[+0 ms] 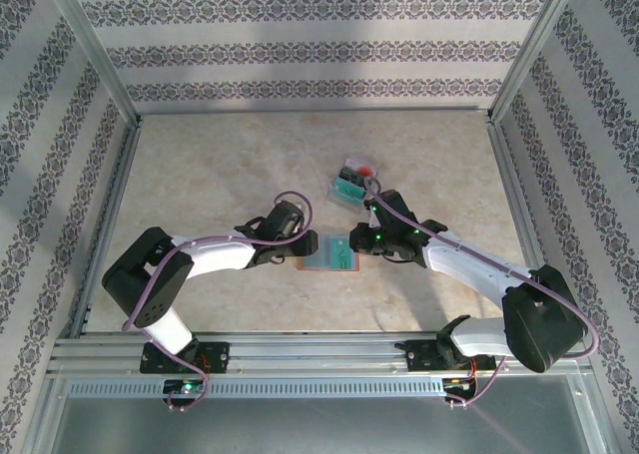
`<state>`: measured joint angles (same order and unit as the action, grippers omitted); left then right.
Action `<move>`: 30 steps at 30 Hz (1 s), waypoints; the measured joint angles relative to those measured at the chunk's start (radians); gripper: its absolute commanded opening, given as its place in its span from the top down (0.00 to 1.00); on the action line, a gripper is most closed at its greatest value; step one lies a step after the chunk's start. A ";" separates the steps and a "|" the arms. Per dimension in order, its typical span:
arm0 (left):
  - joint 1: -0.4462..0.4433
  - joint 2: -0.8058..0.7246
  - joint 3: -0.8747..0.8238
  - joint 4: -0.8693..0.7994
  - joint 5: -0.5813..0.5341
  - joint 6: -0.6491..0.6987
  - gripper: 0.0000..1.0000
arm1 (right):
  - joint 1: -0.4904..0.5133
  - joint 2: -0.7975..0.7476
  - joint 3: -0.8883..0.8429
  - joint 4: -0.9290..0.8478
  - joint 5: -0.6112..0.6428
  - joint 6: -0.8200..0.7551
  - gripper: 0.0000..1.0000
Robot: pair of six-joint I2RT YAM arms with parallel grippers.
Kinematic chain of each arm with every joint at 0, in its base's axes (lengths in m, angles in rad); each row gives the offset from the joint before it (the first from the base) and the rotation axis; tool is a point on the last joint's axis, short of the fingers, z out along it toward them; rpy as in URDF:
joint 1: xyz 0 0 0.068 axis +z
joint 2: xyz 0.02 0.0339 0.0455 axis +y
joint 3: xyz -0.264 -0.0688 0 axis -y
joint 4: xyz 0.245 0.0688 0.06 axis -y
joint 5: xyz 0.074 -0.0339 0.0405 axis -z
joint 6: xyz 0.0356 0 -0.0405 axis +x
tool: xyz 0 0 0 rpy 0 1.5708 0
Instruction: Take the credit cards out of the card holder
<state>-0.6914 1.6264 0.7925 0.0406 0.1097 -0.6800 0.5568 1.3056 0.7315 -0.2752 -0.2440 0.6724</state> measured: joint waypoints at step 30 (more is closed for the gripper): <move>0.022 -0.324 -0.067 -0.153 -0.204 0.079 0.01 | -0.121 0.122 0.264 -0.159 -0.015 -0.272 0.89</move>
<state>-0.6693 1.3025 0.7254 -0.1127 -0.0944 -0.6010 0.4358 1.4281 0.9955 -0.4347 -0.2588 0.4007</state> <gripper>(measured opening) 0.993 0.088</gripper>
